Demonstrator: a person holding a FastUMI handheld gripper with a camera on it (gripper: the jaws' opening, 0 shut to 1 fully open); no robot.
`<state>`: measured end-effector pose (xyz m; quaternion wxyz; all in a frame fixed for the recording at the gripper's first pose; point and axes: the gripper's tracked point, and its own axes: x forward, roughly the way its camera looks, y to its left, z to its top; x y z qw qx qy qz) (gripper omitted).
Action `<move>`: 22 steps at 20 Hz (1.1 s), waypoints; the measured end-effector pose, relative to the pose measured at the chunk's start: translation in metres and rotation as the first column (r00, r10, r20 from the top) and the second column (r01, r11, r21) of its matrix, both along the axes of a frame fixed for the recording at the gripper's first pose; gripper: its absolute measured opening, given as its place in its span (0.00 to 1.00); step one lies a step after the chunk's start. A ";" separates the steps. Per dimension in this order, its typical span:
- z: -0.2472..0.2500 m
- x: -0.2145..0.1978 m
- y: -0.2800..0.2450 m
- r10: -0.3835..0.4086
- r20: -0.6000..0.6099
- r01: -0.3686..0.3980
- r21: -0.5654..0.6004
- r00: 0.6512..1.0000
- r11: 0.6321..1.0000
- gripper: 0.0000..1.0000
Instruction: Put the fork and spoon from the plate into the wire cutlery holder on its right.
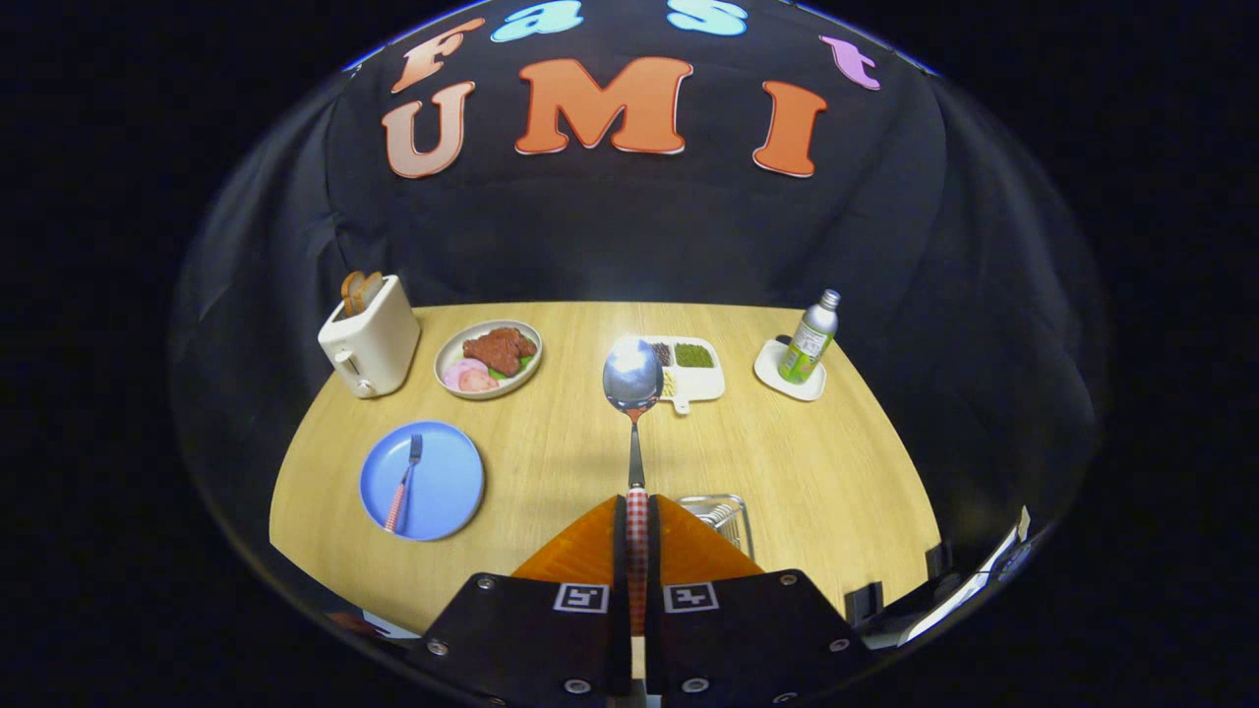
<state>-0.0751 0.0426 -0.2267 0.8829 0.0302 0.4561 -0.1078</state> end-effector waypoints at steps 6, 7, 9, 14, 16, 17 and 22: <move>-0.035 -0.053 -0.037 0.012 -0.244 -0.004 0.034 0.970 0.999 0.06; -0.040 -0.060 -0.040 0.025 -0.275 -0.015 0.038 0.961 0.999 0.06; -0.046 -0.073 -0.042 0.050 -0.331 -0.029 0.070 0.942 0.997 0.06; -0.069 -0.090 -0.042 0.102 -0.442 -0.042 0.145 0.891 0.989 0.06; -0.073 -0.092 -0.045 0.121 -0.479 -0.051 0.156 0.869 0.986 0.06; -0.074 -0.091 -0.044 0.127 -0.493 -0.047 0.172 0.861 0.984 0.07; -0.084 -0.090 -0.041 0.160 -0.562 -0.018 0.251 0.811 0.968 0.08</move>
